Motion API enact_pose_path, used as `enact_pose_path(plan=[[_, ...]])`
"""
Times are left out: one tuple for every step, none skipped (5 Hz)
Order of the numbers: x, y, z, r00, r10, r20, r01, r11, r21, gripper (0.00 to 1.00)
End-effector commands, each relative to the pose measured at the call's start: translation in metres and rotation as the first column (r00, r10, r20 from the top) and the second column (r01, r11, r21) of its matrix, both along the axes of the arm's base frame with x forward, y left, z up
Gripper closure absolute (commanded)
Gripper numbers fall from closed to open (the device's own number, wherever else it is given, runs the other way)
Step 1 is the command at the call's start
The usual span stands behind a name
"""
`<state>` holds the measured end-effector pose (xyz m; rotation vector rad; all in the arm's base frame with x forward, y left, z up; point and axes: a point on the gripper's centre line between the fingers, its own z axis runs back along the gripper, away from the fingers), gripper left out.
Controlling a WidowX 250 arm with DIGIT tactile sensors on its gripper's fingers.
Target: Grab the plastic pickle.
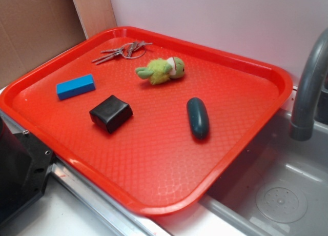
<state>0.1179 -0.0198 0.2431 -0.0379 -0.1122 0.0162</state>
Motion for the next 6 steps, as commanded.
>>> enact_pose_path(plan=[[0.000, 0.000, 0.000, 1.000, 0.000, 0.000, 0.000, 1.000, 0.000, 0.00], [0.050, 0.011, -0.009, 0.995, 0.094, -0.020, -0.093, 0.996, 0.012, 0.00], [0.099, 0.026, -0.008, 0.988, 0.155, -0.027, -0.154, 0.988, 0.026, 0.00], [0.148, 0.040, -0.015, 0.970, 0.236, -0.066, -0.235, 0.972, 0.016, 0.00], [0.160, 0.008, -0.024, 0.966, 0.225, -0.124, -0.224, 0.974, 0.018, 0.00], [0.146, -0.042, -0.022, 0.978, 0.187, -0.091, -0.189, 0.982, -0.013, 0.00]])
